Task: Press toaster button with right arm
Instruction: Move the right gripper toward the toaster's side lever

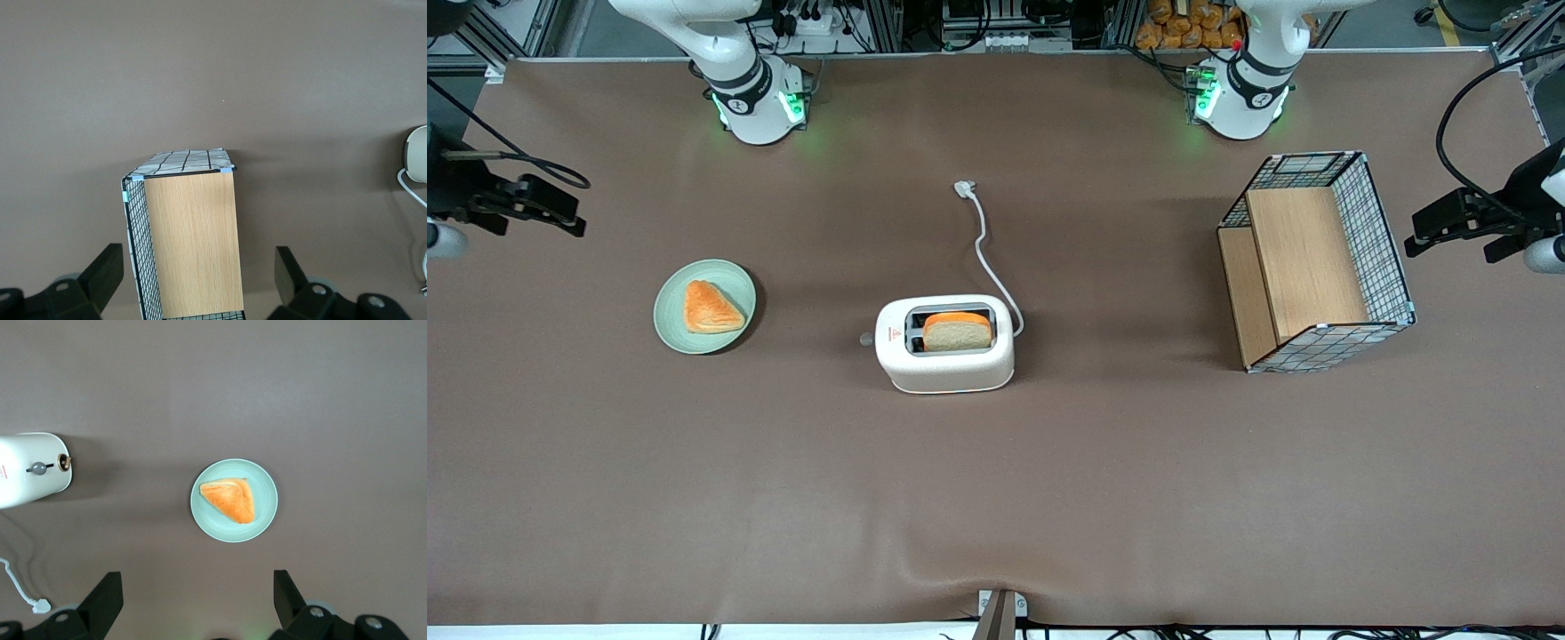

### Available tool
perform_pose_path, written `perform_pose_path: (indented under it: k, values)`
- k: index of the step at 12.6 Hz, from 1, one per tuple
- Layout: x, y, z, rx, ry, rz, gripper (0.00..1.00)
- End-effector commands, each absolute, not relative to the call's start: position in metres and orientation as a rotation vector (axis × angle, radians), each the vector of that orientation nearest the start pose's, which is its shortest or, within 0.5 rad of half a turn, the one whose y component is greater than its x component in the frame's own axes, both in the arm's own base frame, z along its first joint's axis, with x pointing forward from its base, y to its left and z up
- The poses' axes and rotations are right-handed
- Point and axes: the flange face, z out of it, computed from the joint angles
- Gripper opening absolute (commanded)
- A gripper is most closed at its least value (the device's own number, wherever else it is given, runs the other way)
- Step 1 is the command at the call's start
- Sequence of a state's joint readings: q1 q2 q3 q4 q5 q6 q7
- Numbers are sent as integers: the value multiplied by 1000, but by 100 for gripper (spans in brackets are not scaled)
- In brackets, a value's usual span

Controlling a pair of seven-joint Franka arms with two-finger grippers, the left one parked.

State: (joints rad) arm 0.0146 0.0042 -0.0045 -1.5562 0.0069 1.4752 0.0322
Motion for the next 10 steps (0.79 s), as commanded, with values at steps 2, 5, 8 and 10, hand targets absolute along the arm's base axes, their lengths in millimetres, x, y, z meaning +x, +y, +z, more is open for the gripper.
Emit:
perform_pose_path:
  k: [2,5,8,10]
  values:
    - [556,25,602,-3075,-7,204,100]
    - [568,35,564,-2996,-13,308,58]
    - [587,60,528,-2947,-50,346,27]
    - [597,80,506,-2947,-84,344,1]
